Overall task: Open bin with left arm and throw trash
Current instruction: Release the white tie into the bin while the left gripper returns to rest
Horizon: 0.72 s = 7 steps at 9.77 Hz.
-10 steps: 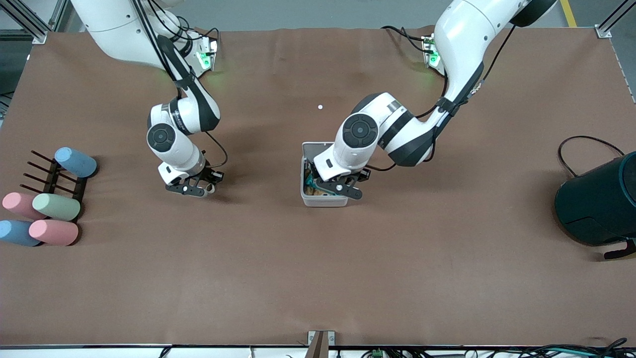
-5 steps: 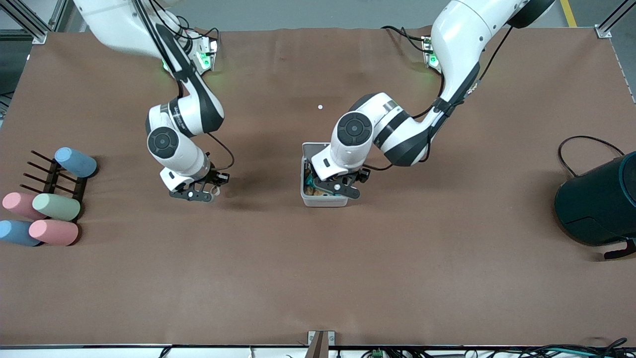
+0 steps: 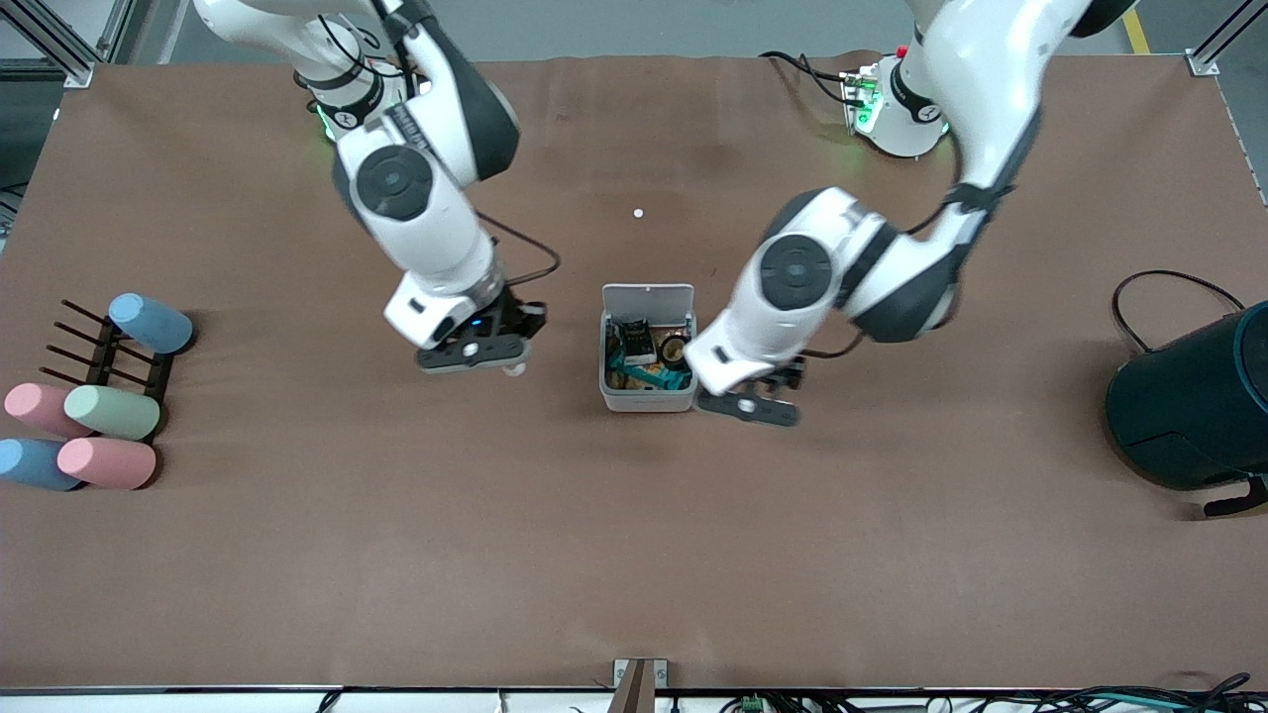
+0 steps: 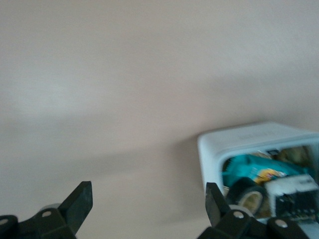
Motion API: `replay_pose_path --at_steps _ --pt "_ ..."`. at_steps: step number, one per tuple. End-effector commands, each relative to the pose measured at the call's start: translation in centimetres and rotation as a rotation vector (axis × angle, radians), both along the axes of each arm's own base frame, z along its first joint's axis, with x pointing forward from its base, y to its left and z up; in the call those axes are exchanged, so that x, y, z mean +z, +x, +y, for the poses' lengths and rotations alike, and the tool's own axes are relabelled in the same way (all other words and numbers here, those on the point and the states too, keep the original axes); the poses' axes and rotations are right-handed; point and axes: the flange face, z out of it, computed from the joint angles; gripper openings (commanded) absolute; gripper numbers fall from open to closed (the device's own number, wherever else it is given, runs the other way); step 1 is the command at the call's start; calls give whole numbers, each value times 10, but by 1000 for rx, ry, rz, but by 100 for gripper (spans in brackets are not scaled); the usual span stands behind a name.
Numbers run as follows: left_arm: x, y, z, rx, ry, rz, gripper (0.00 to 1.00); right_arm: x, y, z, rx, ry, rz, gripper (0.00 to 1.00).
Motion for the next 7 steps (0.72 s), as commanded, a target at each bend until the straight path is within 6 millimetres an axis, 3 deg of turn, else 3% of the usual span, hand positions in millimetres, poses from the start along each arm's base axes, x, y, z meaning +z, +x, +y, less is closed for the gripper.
replay_pose_path --at_steps 1,3,4,5,6,7 --pt "49 23 80 152 -40 2 100 -28 -2 64 -56 4 15 0" --pt "83 39 168 255 -53 13 100 -40 -18 99 -56 8 20 0" --pt "111 40 193 256 -50 -17 100 -52 -25 109 -40 -2 28 0" --pt "130 38 211 251 -37 -11 100 -67 -28 114 -33 -18 40 1" --pt "145 34 217 244 -19 10 100 -69 -35 121 -22 -17 43 1" --pt "176 24 217 243 -14 -8 100 -73 -33 123 -23 -17 46 1"
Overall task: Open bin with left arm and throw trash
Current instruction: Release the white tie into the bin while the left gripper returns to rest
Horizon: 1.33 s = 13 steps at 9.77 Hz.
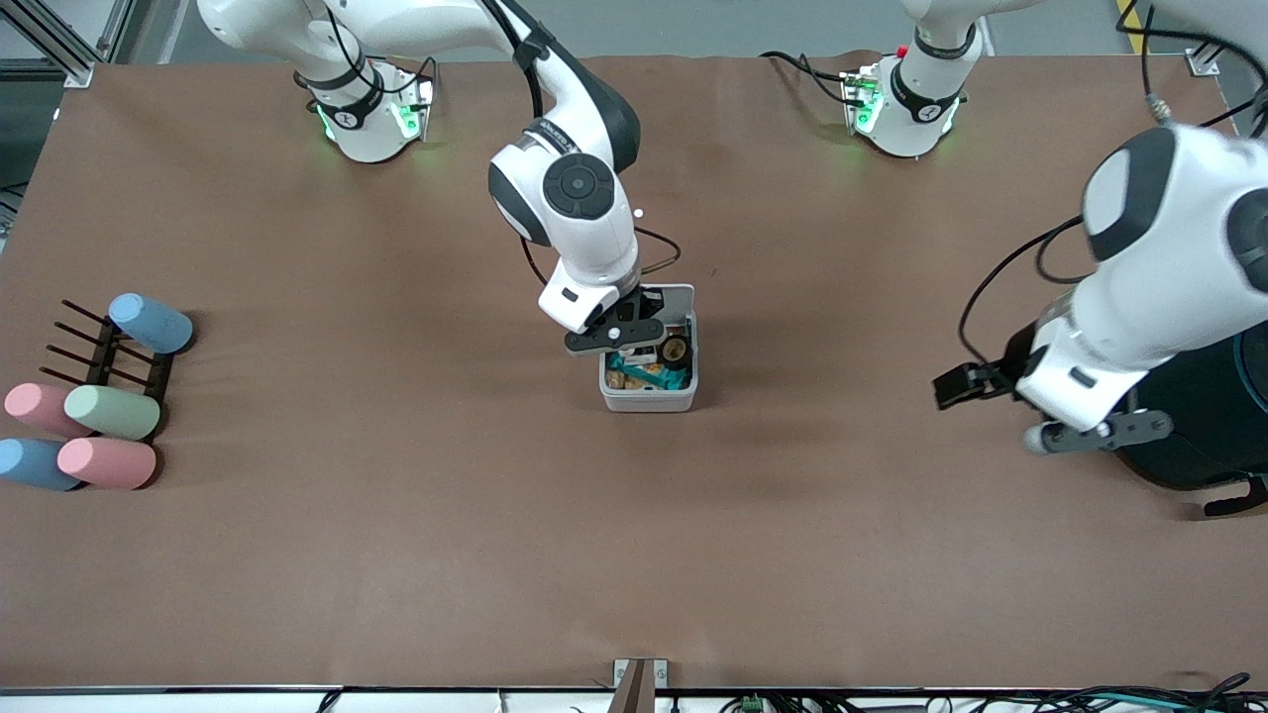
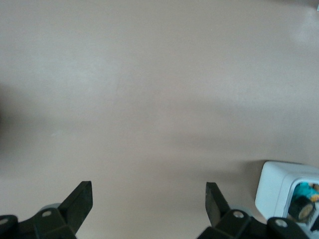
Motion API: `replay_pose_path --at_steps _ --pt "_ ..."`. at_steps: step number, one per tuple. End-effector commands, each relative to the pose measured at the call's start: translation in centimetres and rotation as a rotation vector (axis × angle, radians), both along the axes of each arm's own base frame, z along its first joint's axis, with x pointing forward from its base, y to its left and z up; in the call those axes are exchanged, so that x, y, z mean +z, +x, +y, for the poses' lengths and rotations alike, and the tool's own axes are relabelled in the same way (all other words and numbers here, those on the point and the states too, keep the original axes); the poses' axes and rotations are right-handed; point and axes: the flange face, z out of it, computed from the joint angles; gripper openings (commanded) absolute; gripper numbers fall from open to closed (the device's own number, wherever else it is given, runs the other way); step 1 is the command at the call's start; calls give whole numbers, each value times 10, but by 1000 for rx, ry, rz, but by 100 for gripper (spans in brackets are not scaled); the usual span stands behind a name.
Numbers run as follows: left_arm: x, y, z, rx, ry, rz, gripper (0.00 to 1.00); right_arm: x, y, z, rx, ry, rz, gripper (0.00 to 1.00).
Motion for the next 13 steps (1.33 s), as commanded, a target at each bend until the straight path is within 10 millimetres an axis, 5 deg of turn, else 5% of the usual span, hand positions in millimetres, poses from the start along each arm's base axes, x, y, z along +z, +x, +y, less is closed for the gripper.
replay_pose_path --at_steps 1,2,4,5,6,7,9,10,13 --pt "71 -31 6 16 35 -48 100 -5 4 11 -13 3 1 1" --pt "98 -49 14 16 20 -57 100 -9 3 13 -10 0 4 2" --pt "102 -64 36 -23 40 -23 100 -9 3 12 -10 0 4 32" --pt "101 -74 43 -12 49 -23 100 -9 4 12 -9 -1 3 57" --pt "94 -84 48 -7 55 -34 100 -9 3 12 -10 0 4 66" --pt "91 -88 54 -41 56 -38 100 -7 4 11 -13 0 3 89" --pt "92 -84 58 -25 -10 -41 100 17 20 1 -32 21 -12 98" --pt "96 -83 76 2 -40 -50 100 45 34 -18 -71 38 -1 100" --pt "98 -75 71 -9 -17 -38 100 129 72 -117 -124 33 65 100"
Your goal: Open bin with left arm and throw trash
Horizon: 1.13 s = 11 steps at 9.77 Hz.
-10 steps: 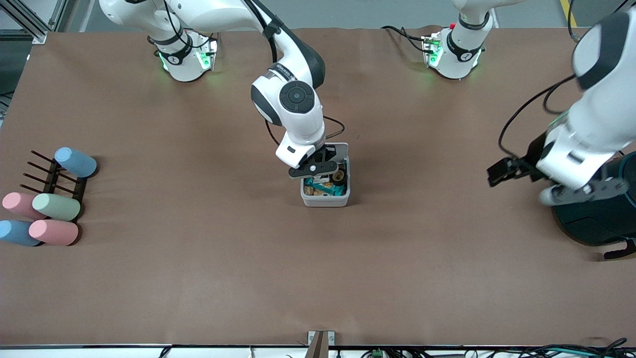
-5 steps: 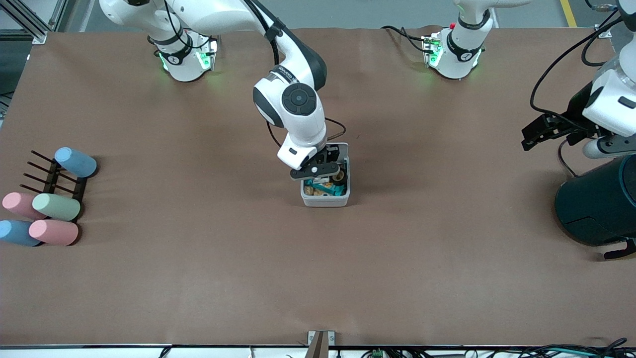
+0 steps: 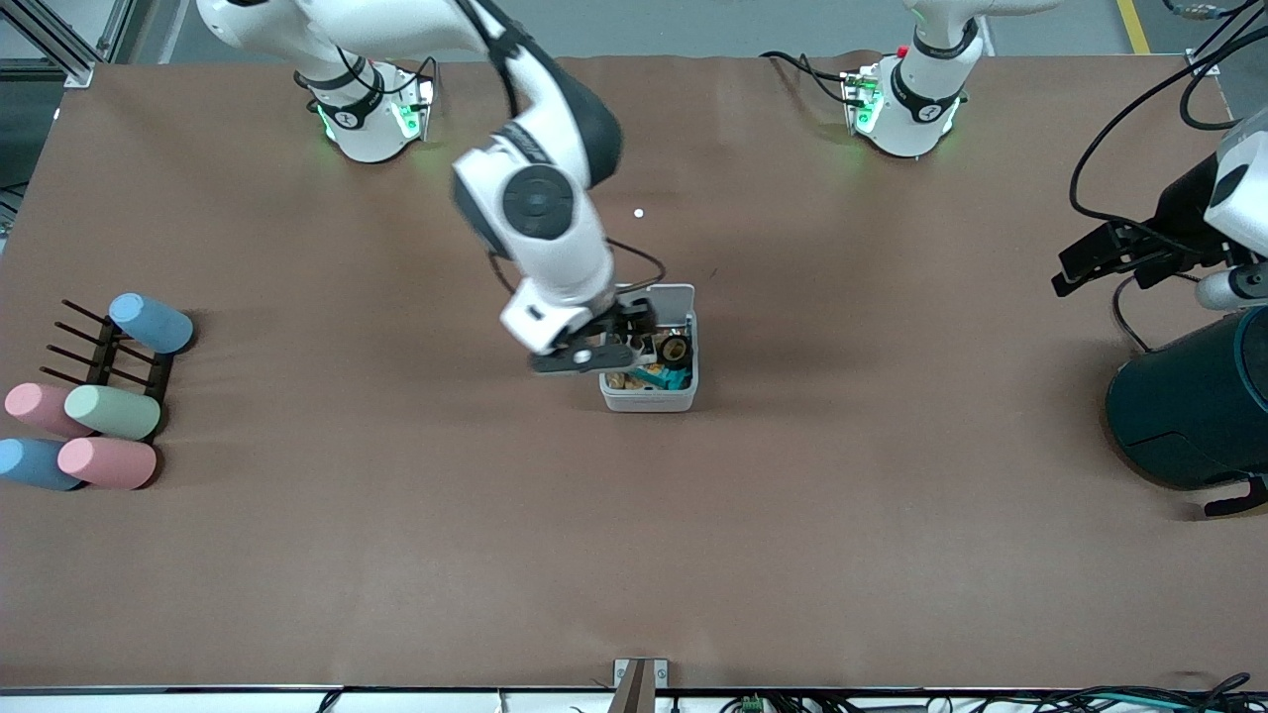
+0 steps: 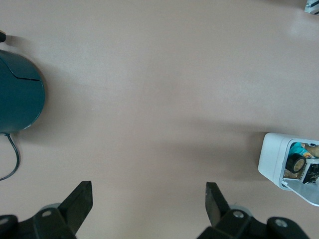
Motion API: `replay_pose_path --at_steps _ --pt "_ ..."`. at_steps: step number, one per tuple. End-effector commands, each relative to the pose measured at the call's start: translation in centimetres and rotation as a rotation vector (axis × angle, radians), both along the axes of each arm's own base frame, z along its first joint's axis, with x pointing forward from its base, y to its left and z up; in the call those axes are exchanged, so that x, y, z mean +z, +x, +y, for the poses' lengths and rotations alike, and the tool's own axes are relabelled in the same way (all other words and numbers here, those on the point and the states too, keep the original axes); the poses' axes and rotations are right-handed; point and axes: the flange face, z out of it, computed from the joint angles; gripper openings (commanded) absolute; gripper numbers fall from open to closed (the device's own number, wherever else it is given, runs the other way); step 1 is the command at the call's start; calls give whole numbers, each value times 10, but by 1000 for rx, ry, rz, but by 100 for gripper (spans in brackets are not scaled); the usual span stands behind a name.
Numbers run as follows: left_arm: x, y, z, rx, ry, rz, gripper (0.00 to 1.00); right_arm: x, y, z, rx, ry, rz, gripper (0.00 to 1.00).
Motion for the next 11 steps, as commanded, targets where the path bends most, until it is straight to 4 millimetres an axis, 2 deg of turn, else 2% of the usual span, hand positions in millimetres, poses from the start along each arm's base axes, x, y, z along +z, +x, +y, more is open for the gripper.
replay_pose_path --at_steps 1,2,3,4,6,7,8,9,11 --pt "0 4 -4 -21 27 0 100 55 13 -86 28 -10 61 100" --pt "1 4 -3 -31 45 -3 100 79 18 -135 43 -14 90 100" --pt "1 4 -5 -40 58 -4 100 112 12 -172 54 -23 96 100" --pt "2 4 -4 -40 66 -6 100 145 4 -219 48 -49 100 100" --pt "2 4 -2 -40 83 -9 100 204 -35 -304 33 -56 78 100" --pt "3 3 -1 -46 86 -10 100 225 -57 -342 58 -47 42 100" --pt "2 3 1 -44 88 -3 100 242 -74 -367 65 -55 10 100" --pt "2 3 1 -42 87 -2 100 250 -77 -383 43 -77 2 100" --pt "3 3 0 -40 85 -3 100 274 -74 -411 121 -205 -56 100"
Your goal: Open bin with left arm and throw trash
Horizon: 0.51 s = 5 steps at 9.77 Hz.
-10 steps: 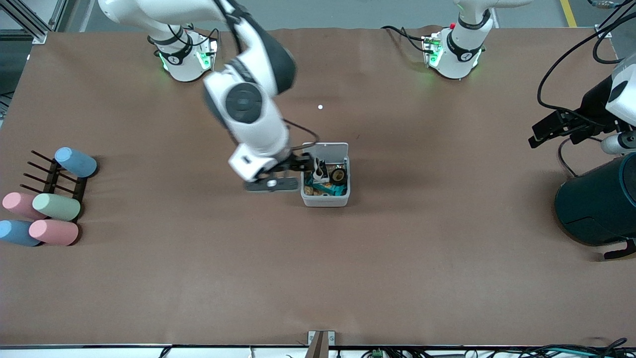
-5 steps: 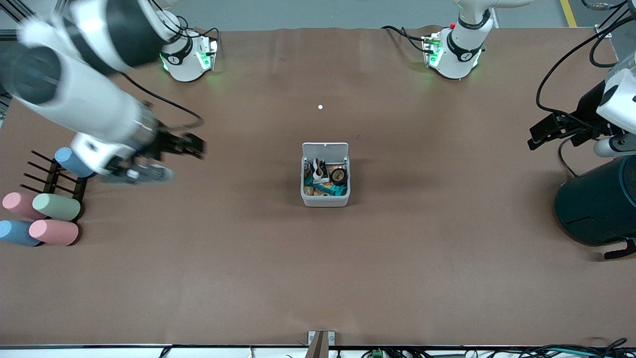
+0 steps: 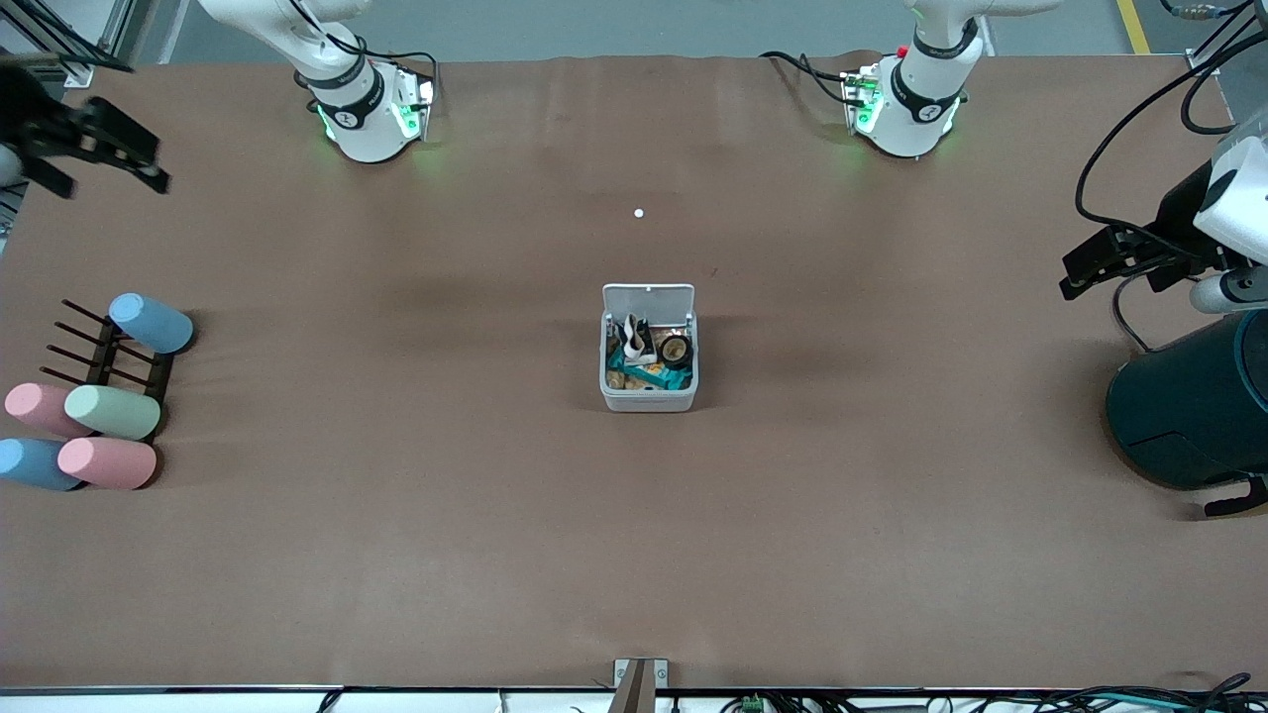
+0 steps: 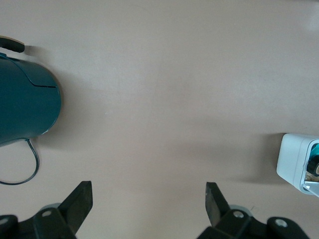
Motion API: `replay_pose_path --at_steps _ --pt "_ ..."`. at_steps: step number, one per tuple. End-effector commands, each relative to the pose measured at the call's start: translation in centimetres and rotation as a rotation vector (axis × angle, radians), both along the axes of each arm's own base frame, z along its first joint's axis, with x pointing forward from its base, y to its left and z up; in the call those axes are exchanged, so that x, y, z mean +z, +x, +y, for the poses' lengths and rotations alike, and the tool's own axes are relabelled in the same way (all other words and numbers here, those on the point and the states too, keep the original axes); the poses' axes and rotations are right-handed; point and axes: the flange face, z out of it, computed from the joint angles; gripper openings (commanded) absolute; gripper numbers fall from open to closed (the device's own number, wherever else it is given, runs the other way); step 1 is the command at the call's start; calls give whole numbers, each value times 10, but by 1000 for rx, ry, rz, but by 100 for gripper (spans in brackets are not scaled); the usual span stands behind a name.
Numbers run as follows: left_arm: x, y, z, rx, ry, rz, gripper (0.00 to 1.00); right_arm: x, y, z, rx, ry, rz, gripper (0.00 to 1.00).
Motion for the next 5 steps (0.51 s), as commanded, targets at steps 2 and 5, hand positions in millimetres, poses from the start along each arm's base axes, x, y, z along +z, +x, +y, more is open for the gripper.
replay_pose_path --at_steps 2,5 --pt "5 0 5 -14 13 1 100 -12 18 -41 -27 -49 1 100" --pt "3 1 7 -5 6 6 100 -23 43 -44 -37 27 6 100"
